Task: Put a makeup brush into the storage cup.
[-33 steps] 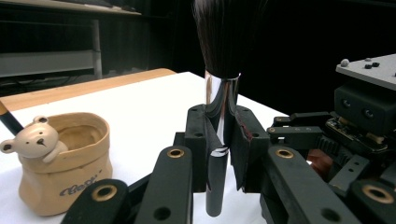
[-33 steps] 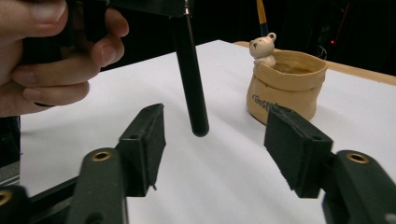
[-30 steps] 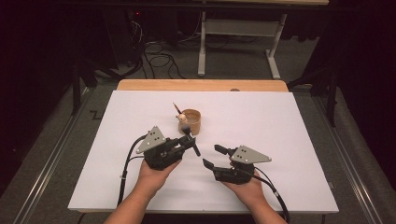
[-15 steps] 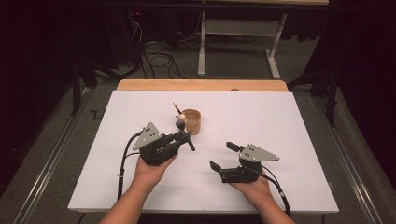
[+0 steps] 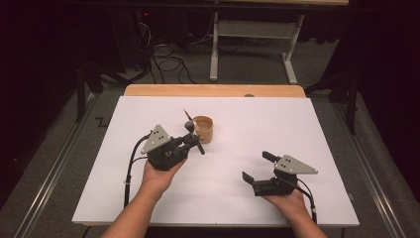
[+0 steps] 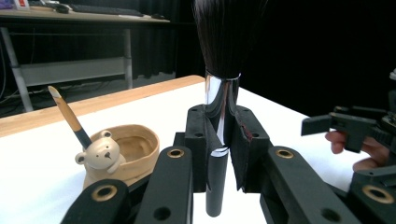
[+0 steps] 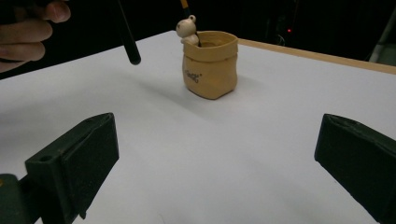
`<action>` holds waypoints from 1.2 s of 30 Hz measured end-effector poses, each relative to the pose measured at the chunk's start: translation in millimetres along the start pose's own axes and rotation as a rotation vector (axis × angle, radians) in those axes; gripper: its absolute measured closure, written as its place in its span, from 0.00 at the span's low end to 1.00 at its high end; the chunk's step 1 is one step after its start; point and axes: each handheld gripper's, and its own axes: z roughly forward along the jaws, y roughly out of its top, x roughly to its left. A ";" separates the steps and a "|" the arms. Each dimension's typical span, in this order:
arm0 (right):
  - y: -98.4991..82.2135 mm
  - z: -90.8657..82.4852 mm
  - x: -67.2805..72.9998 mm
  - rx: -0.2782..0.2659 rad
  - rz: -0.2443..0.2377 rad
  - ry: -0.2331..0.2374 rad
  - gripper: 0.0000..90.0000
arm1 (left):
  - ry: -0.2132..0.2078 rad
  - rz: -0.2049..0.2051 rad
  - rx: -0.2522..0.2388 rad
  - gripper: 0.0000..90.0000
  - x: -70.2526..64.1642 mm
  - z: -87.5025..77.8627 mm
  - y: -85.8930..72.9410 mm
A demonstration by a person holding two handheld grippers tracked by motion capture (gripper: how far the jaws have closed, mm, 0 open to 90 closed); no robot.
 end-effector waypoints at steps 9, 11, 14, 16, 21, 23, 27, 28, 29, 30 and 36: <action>-6.7 -3.5 -3.7 -0.008 0.009 -0.019 0.00 | 0.033 0.003 0.005 0.87 7.0 12.2 4.8; -7.5 -3.3 -3.2 -0.005 -0.003 -0.022 0.00 | 0.039 0.000 0.002 0.87 9.2 15.2 5.5; -8.0 -4.8 -3.1 -0.009 -0.006 -0.026 0.00 | 0.048 -0.004 0.005 0.87 13.6 20.4 6.6; -8.7 -5.9 -2.9 -0.013 -0.002 -0.024 0.00 | 0.053 -0.003 0.005 0.87 15.5 22.9 7.1; -9.1 -7.8 -2.9 -0.019 0.002 -0.026 0.00 | 0.061 -0.007 -0.001 0.87 19.5 28.8 9.1; -9.2 -7.9 -2.8 -0.021 0.001 -0.024 0.00 | 0.069 -0.007 -0.005 0.87 21.5 30.9 10.3; -9.9 -7.4 -2.4 -0.018 0.001 -0.018 0.00 | 0.081 -0.007 -0.006 0.87 26.4 34.8 13.2; -10.1 -7.2 -2.2 -0.014 -0.002 -0.018 0.00 | 0.083 -0.013 -0.012 0.87 27.3 35.9 14.0; -10.4 -7.0 -1.7 -0.011 0.000 -0.020 0.00 | 0.090 -0.003 -0.011 0.87 29.2 36.2 15.2; -10.6 -6.8 -2.0 -0.011 -0.002 -0.019 0.00 | 0.085 -0.012 -0.010 0.87 29.8 37.4 16.1; -10.8 -6.5 -2.5 -0.015 -0.005 -0.013 0.00 | 0.098 -0.010 -0.007 0.87 34.6 43.4 20.4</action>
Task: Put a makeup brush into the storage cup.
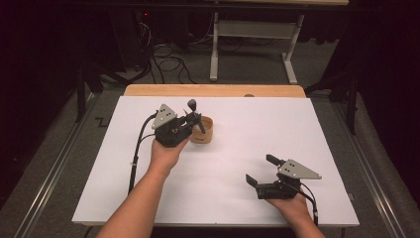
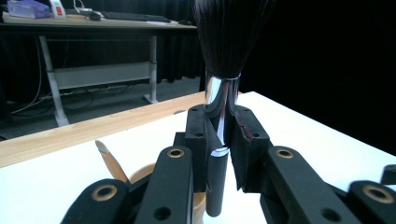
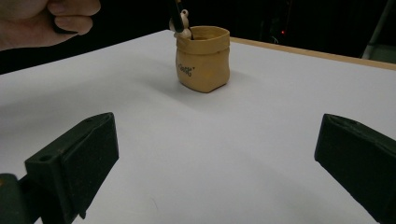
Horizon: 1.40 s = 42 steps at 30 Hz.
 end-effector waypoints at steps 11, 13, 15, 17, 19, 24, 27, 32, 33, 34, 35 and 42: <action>-0.3 -1.1 -0.1 0.001 -0.002 -0.001 0.00 | 0.030 0.000 0.000 0.87 4.7 11.5 2.3; -0.1 -1.4 0.1 0.001 0.003 0.000 0.00 | 0.033 0.003 0.000 0.87 4.7 13.7 2.8; -0.1 -1.9 0.0 -0.003 0.009 0.001 0.00 | 0.035 0.002 0.002 0.87 4.9 15.9 3.3; -0.1 -2.1 -0.9 -0.003 0.002 0.000 0.00 | 0.040 0.002 0.005 0.87 5.3 18.0 3.6; -0.1 -2.3 -1.2 -0.004 0.006 0.000 0.00 | 0.045 0.002 0.007 0.87 5.4 20.2 3.3; -0.1 -2.0 -1.1 -0.005 0.010 0.002 0.00 | 0.056 0.002 0.020 0.87 5.7 24.2 0.7; -0.1 -2.3 -1.1 -0.006 0.010 0.001 0.00 | 0.060 0.007 0.032 0.87 6.1 25.8 -0.8; -0.2 -2.1 -1.2 -0.006 0.010 0.003 0.00 | 0.060 0.011 0.043 0.87 5.3 27.8 -2.8; -0.2 -2.1 -1.1 -0.006 0.011 0.003 0.00 | 0.060 0.019 0.050 0.87 5.3 28.0 -3.3; -0.2 -2.1 -1.0 -0.006 0.012 0.003 0.00 | 0.058 0.020 0.052 0.87 4.8 28.6 -3.9; -0.1 -2.2 -0.9 -0.005 0.012 0.003 0.00 | 0.059 0.021 0.053 0.87 4.1 29.5 -4.6; 0.0 -2.9 -1.4 -0.007 0.013 0.001 0.00 | 0.067 0.024 0.066 0.87 4.0 32.3 -9.0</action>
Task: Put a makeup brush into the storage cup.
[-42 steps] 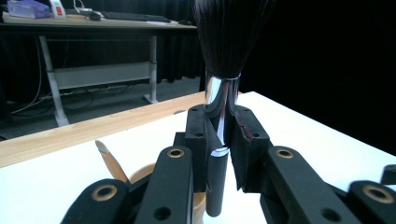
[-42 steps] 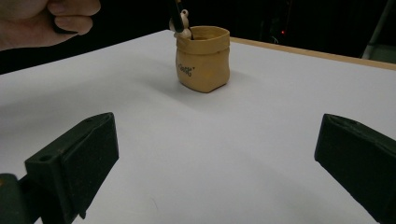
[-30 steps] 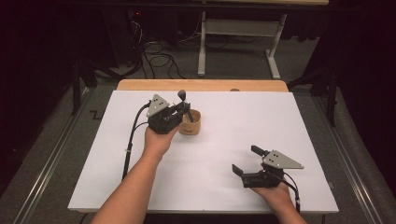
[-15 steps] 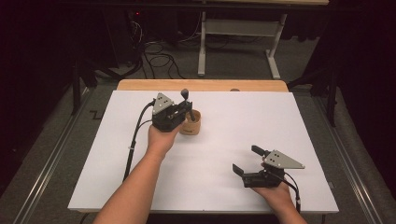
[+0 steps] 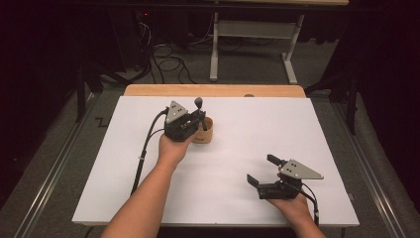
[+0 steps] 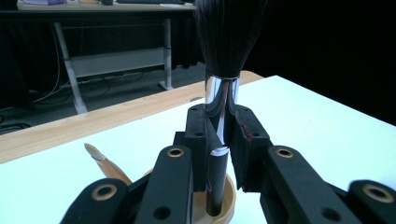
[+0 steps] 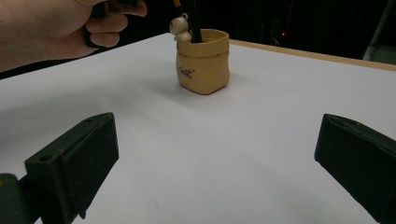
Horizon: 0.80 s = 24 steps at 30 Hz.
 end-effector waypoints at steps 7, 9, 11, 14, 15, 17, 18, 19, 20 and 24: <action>-0.1 0.4 0.3 0.001 -0.003 0.005 0.00 | 0.009 -0.008 0.009 0.87 2.3 1.3 -5.1; -0.1 0.3 0.4 0.001 -0.001 0.007 0.00 | 0.009 -0.011 0.012 0.87 2.7 1.7 -6.8; -0.1 0.2 0.6 0.001 0.000 0.007 0.00 | 0.009 -0.011 0.016 0.87 2.5 2.0 -8.6; -0.1 0.5 0.8 0.002 -0.003 0.007 0.00 | 0.007 -0.011 0.020 0.87 2.0 2.8 -10.9; -0.1 0.5 0.9 0.003 -0.003 0.007 0.00 | 0.007 -0.012 0.021 0.87 1.5 3.2 -11.6; -0.2 0.8 1.0 0.003 -0.004 0.008 0.00 | 0.007 -0.010 0.023 0.87 1.1 3.7 -12.6; -0.2 0.8 1.3 0.005 -0.003 0.008 0.00 | 0.007 -0.010 0.024 0.87 0.9 4.1 -13.2; -0.3 0.9 1.4 0.005 -0.003 0.010 0.00 | 0.008 -0.005 0.030 0.87 0.8 4.2 -13.6; -0.4 1.0 1.6 0.005 -0.002 0.012 0.00 | 0.008 -0.003 0.031 0.87 0.5 4.4 -14.1; -0.5 1.1 1.8 0.007 -0.008 0.014 0.00 | 0.010 0.017 0.041 0.87 -1.8 6.1 -16.2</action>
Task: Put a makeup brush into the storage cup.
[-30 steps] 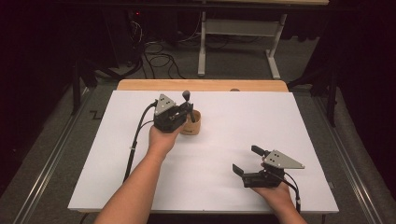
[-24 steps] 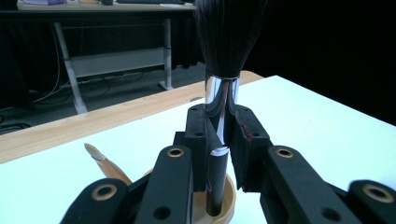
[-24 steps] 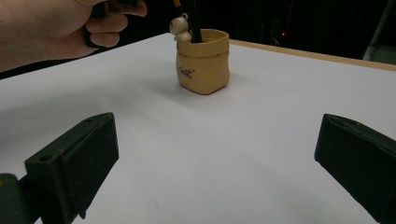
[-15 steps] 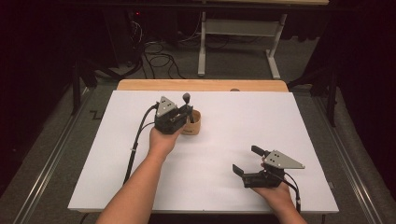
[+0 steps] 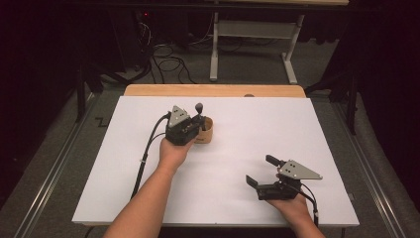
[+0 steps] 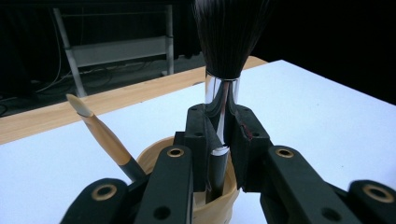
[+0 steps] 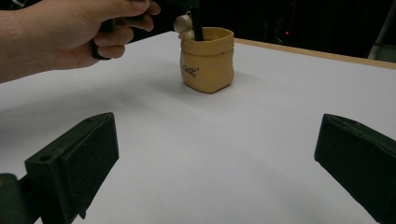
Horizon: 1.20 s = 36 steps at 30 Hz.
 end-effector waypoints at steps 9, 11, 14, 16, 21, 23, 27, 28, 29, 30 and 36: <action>0.0 0.0 0.4 0.000 -0.003 0.002 0.00 | 0.007 0.018 0.018 0.87 -3.4 3.1 -4.0; -0.1 0.2 0.5 0.001 -0.002 0.003 0.00 | 0.009 0.017 0.015 0.87 -3.9 4.2 -4.5; -0.1 0.4 1.1 0.003 -0.001 0.004 0.00 | 0.010 0.020 0.020 0.87 -4.5 5.5 -5.1; -0.1 0.9 1.8 0.002 0.002 0.004 0.00 | 0.012 0.022 0.019 0.87 -4.8 6.6 -5.6; -0.2 2.0 2.7 0.004 -0.002 0.012 0.00 | 0.013 0.024 0.021 0.87 -6.3 8.9 -6.8; -0.4 2.4 2.8 0.005 -0.005 0.014 0.00 | 0.011 0.025 0.019 0.86 -7.1 10.2 -7.4; -0.5 3.2 3.6 0.007 -0.012 0.016 0.00 | -0.011 0.050 0.009 0.60 -10.9 10.3 -7.5; -0.5 3.3 3.7 0.007 -0.011 0.016 0.00 | -0.016 0.044 0.005 0.52 -11.4 9.8 -7.3; -0.5 3.3 3.8 0.007 -0.010 0.016 0.00 | -0.020 0.041 0.008 0.45 -10.6 8.6 -6.8; -0.5 3.4 4.0 0.008 -0.010 0.015 0.00 | -0.023 0.032 0.001 0.38 -10.3 7.8 -6.4; -0.5 4.5 5.0 0.011 -0.013 0.020 0.00 | -0.036 0.035 -0.016 0.30 -6.6 -0.3 -1.7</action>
